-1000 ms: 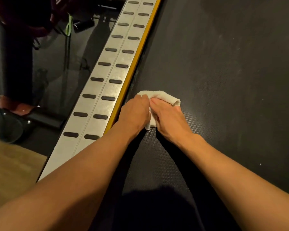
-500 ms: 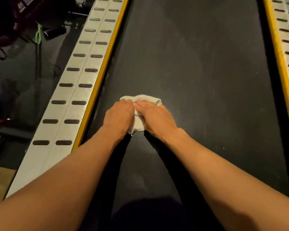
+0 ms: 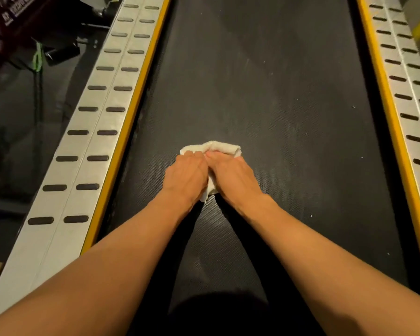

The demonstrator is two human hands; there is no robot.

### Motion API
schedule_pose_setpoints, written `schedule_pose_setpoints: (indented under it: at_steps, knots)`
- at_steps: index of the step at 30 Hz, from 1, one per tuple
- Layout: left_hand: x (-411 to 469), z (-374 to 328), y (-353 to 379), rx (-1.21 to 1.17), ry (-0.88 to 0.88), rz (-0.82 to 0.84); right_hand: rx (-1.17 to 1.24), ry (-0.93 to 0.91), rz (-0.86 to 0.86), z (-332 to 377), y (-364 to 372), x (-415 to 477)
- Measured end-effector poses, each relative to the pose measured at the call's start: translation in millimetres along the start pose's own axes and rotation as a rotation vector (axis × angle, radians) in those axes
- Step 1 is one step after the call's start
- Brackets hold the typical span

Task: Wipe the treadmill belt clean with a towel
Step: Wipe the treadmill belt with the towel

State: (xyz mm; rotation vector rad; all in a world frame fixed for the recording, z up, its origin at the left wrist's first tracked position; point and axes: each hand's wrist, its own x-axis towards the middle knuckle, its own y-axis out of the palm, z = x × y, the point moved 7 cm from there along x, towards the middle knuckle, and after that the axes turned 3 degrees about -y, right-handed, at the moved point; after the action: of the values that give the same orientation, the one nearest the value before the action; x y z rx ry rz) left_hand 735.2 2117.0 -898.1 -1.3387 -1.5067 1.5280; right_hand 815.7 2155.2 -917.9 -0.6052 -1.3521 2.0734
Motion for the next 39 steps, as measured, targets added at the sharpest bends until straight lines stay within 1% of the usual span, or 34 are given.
schedule_pose_setpoints:
  at_steps: [2,4,9,12,15,17,19,21,23,27,33,37,39]
  knots:
    - [-3.3,-2.3,2.6,0.03,0.014,0.061,-0.008,-0.014,-0.036,2.1,2.4,-12.6]
    - [-7.8,-5.6,6.1,0.032,0.034,0.081,-0.006,0.001,-0.04,-2.1,6.0,-22.0]
    - [-5.8,-13.6,-2.4,0.029,0.053,-0.01,0.077,0.078,-0.042,-12.9,1.7,-10.4]
    - [-9.1,-20.9,-0.9,0.03,0.089,-0.002,0.111,0.108,-0.059,-13.4,-3.5,-19.1]
    - [-16.7,-31.1,5.6,0.031,0.14,0.018,0.06,0.072,-0.049,-15.6,-4.4,-42.3]
    - [-16.8,-35.5,6.3,0.046,0.151,-0.003,0.019,0.019,-0.016,-19.1,-3.6,-44.7]
    - [-13.3,-38.3,4.7,0.048,0.131,-0.005,0.03,0.029,-0.028,-21.2,-9.4,-39.7]
    - [-11.1,-41.0,4.7,0.048,0.117,0.017,0.04,0.037,-0.075,-21.9,-13.3,-37.2]
    - [-11.4,-45.3,5.2,0.055,0.134,0.046,0.051,0.046,-0.096,-24.7,-13.8,-39.8]
    - [-15.4,-54.1,8.6,0.079,0.181,0.082,0.025,0.003,-0.115,-27.2,-14.4,-53.2]
    - [-11.3,-64.9,4.4,0.087,0.182,0.079,0.02,0.014,-0.13,-40.6,-20.0,-46.8]
    - [-16.3,-75.1,8.5,0.139,0.247,0.056,0.009,0.023,-0.146,-47.3,-14.9,-59.9]
    - [-15.6,-76.4,7.9,0.122,0.256,0.032,0.017,0.036,-0.143,-52.0,-12.5,-59.9]
